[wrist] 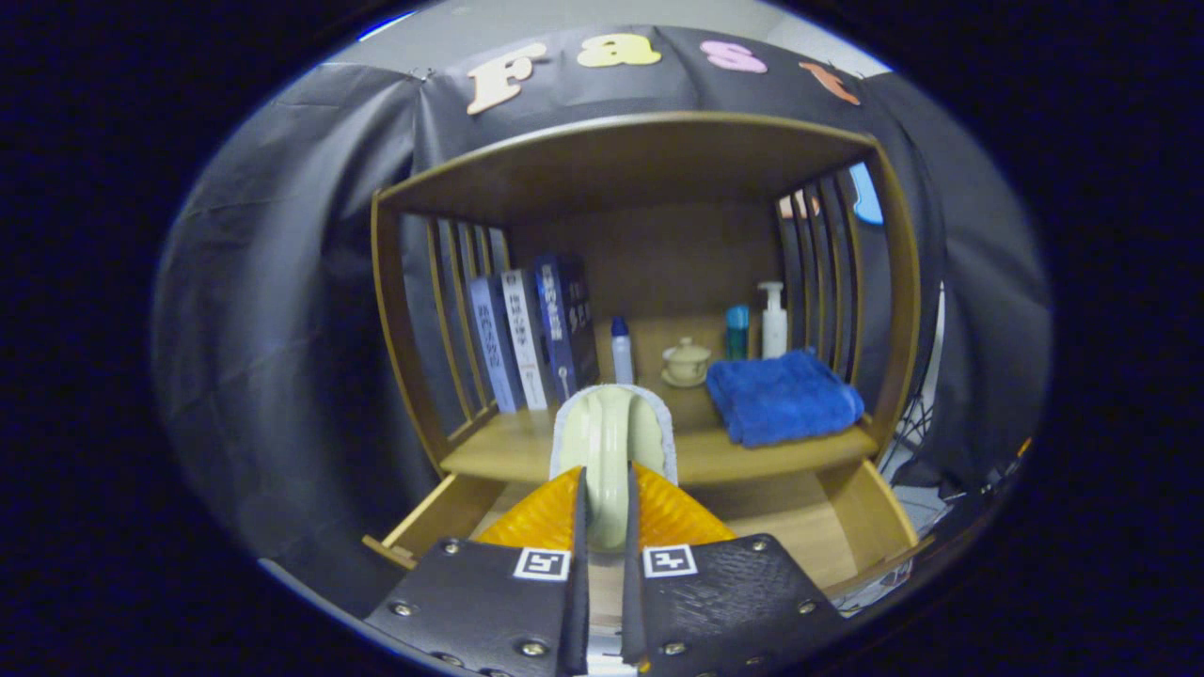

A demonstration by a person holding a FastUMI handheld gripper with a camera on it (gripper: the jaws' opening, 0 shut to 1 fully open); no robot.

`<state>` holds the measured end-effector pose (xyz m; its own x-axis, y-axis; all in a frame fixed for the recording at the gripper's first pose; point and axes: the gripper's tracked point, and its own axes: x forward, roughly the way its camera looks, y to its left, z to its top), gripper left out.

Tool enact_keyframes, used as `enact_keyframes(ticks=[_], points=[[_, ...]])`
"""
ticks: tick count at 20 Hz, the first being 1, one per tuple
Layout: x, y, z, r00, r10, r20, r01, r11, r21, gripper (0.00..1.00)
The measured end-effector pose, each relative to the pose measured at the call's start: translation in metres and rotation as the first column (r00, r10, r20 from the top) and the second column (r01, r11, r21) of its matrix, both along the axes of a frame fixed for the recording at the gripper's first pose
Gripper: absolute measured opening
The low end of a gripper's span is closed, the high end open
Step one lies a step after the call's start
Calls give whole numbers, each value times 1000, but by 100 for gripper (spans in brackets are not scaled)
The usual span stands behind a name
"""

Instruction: Pull open the drawer, take out the items inside it, and place them on the countertop above the cabinet.

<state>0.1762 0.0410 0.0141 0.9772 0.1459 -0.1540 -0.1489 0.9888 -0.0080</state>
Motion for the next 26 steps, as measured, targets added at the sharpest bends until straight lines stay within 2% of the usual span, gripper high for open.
enact_keyframes(ticks=[5,12,16,22,26], points=[[39,-3,33,998,-43,43,43,999,-2,14],[108,-25,-31,982,-160,-97,159,987,-9,14],[130,-32,-68,967,-184,-178,186,983,-5,14],[158,-36,-73,959,-191,-209,203,978,40,15],[170,-34,-72,961,-190,-202,207,976,62,20]])
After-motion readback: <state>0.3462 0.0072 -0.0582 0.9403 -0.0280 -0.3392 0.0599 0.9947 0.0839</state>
